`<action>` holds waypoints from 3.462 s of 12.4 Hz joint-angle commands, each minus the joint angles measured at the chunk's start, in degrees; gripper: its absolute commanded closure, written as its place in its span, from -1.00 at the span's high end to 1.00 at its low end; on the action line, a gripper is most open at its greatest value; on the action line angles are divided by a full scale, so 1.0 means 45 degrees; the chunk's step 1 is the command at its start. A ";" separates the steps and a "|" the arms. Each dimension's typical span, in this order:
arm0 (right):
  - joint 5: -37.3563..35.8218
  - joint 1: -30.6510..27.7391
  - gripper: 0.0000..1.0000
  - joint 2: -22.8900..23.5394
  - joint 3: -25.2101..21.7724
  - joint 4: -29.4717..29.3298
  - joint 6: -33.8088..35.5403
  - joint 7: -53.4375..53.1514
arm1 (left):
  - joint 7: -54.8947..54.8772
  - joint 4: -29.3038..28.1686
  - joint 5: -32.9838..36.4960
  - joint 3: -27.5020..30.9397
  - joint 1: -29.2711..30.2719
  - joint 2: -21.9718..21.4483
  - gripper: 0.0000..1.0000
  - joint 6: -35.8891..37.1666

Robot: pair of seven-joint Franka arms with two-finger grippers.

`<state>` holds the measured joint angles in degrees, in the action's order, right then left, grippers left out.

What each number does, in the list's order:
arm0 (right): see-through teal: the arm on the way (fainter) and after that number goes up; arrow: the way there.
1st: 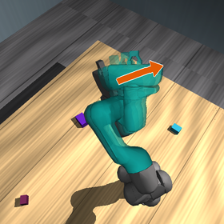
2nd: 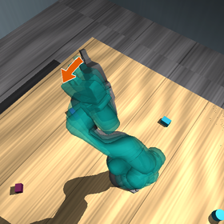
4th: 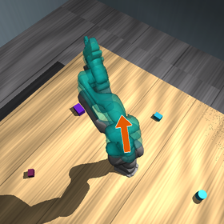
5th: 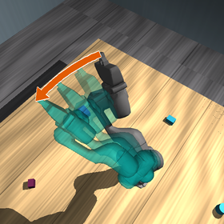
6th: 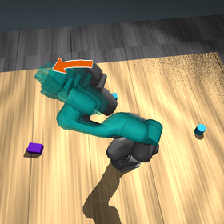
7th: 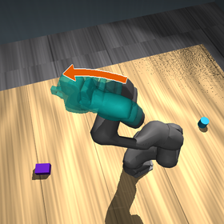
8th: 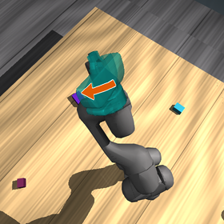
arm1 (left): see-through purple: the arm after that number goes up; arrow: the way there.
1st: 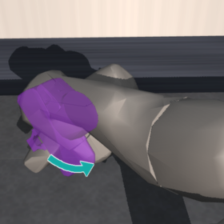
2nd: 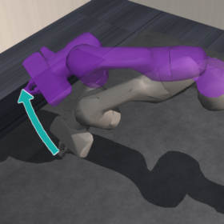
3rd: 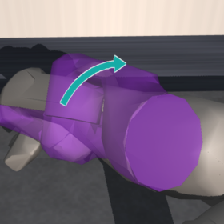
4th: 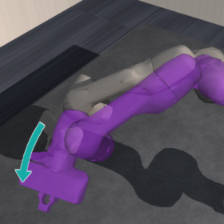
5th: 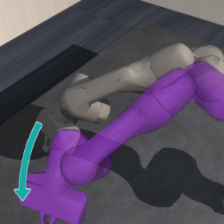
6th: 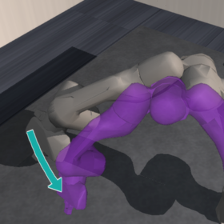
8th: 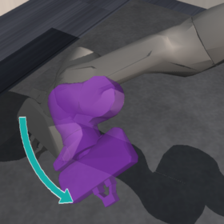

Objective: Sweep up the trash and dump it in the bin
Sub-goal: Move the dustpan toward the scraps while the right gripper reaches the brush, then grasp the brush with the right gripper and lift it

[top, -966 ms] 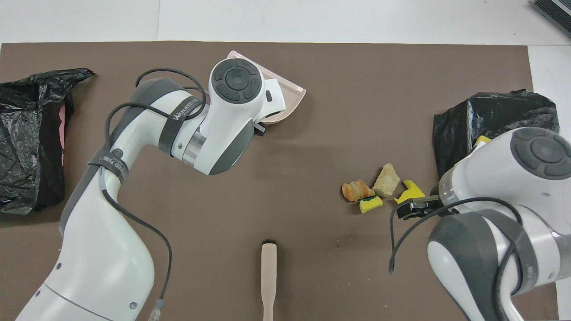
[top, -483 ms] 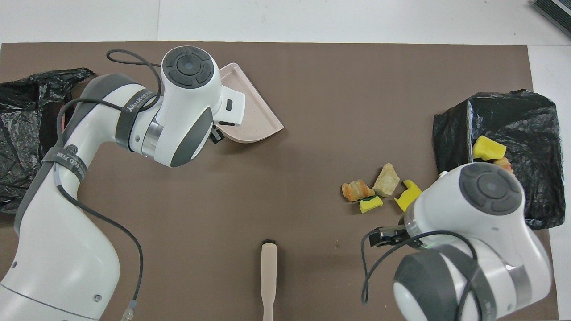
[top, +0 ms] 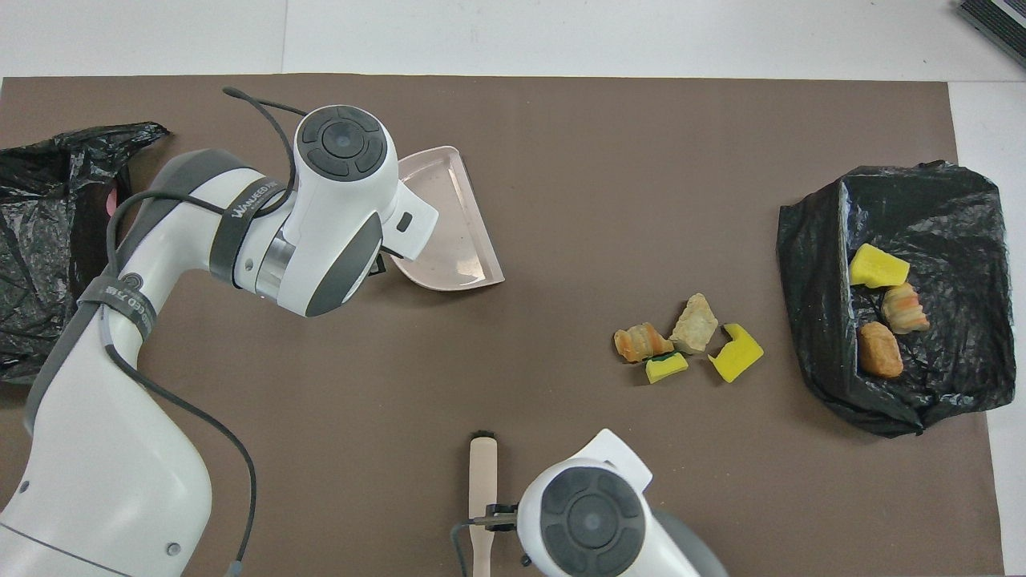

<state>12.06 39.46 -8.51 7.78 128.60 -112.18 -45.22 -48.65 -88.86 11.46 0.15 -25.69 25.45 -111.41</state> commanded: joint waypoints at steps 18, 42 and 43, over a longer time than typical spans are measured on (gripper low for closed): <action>0.0758 0.3145 -1.00 0.1968 -0.0030 0.0544 -0.2472 -0.3700 | -0.2333 -0.3631 0.0832 -0.0052 -0.0346 -0.2277 -1.00 0.0266; -0.7660 -0.7146 -1.00 0.1597 -0.0148 -0.0572 0.3913 0.6983 | 0.1553 -0.5347 0.0578 -0.0150 -0.2707 -0.3252 -1.00 -0.0731; -0.7582 -0.7089 -1.00 0.1617 -0.0128 -0.0318 0.3875 0.6945 | 0.1689 -0.5524 0.0578 -0.0150 -0.2748 -0.3350 -1.00 -0.0750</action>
<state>-21.05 8.61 -1.39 6.12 125.34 -94.85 -14.60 -42.04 -108.76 14.18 -1.27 -36.32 13.61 -112.98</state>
